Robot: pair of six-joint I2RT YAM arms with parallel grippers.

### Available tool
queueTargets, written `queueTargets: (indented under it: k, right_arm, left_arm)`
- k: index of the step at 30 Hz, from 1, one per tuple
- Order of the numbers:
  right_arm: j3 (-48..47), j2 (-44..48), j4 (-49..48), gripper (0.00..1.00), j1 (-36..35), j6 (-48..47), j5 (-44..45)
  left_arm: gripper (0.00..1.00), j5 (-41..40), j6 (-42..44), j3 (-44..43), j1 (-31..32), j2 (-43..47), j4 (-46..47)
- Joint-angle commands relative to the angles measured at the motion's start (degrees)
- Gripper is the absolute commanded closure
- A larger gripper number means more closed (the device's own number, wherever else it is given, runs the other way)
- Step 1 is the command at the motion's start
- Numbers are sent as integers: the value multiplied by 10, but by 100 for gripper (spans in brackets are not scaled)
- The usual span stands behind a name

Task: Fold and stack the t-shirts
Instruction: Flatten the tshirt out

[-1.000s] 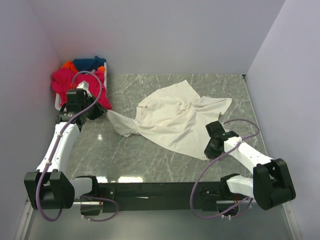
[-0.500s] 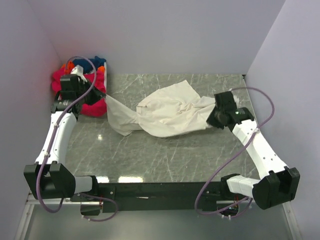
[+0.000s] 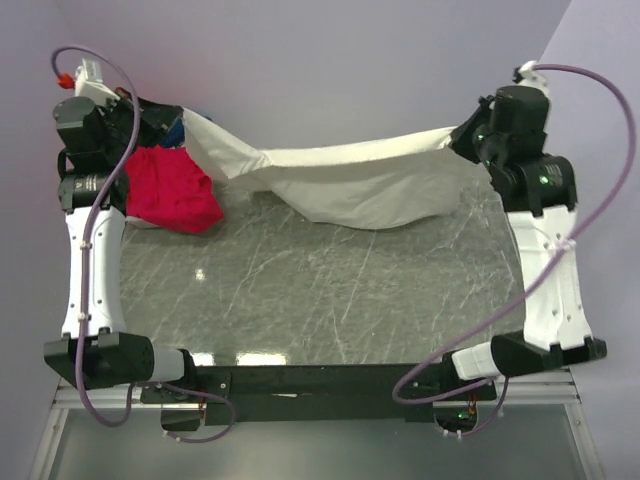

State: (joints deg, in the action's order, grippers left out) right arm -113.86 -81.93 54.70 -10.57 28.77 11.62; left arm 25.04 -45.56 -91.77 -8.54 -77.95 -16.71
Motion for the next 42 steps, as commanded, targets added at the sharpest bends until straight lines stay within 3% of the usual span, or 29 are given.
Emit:
queueTargets:
  k: [1, 8, 13, 16, 20, 25, 30, 33, 37, 42]
  right_arm:
    - [-25, 61, -36, 100, 2, -39, 19]
    - [36, 204, -114, 100, 1, -65, 17]
    - [30, 242, -116, 100, 1, -77, 47]
    - [29, 247, -122, 100, 2, -77, 60]
    - [60, 228, -143, 100, 2, -83, 73]
    - [202, 219, -209, 100, 3, -73, 71]
    - [320, 237, -232, 100, 3, -57, 87]
    - [368, 250, -228, 100, 5, -59, 115]
    - [422, 263, -225, 100, 17, -45, 133]
    - [476, 276, -226, 100, 25, -10, 120]
  left_arm:
    - [100, 23, -38, -37, -16, 59, 54]
    - [100, -31, -29, -132, -7, 99, -5]
    - [100, -78, 8, -262, 24, 82, -49]
    - [99, -76, 7, -279, 33, 68, -33]
    - [99, -41, -8, -219, 34, 49, 7]
    - [99, -49, 22, -43, 83, 55, 11]
    - [98, -90, 71, 117, 243, 58, -31]
    - [77, -106, 80, 183, 318, 47, -36]
    - [57, -116, 77, 221, 407, 16, -4]
    - [47, -123, 58, 169, 495, -96, 11]
